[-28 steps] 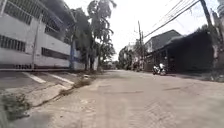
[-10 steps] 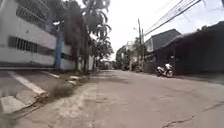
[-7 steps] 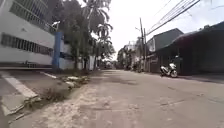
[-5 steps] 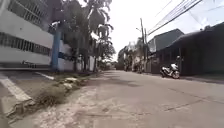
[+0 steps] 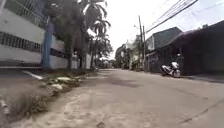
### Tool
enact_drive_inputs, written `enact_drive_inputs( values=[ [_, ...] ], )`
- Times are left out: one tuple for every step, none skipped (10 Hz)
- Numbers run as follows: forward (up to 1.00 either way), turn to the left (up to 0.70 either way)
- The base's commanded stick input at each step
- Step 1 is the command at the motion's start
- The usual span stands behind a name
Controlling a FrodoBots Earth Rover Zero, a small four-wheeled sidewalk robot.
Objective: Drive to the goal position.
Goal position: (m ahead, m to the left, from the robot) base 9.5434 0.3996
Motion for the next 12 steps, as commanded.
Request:
enact_drive_inputs(
  values=[
    [0.85, -0.32],
    [0.85, -0.22],
    [0.85, 0.0],
    [0.85, 0.0],
    [0.85, -0.1],
    [0.85, -0.34],
    [0.85, -0.34],
    [0.85, -0.34],
    [0.85, -0.13],
    [0.85, 0.0],
    [0.85, 0.0],
    [0.85, 0.0]
  ],
)
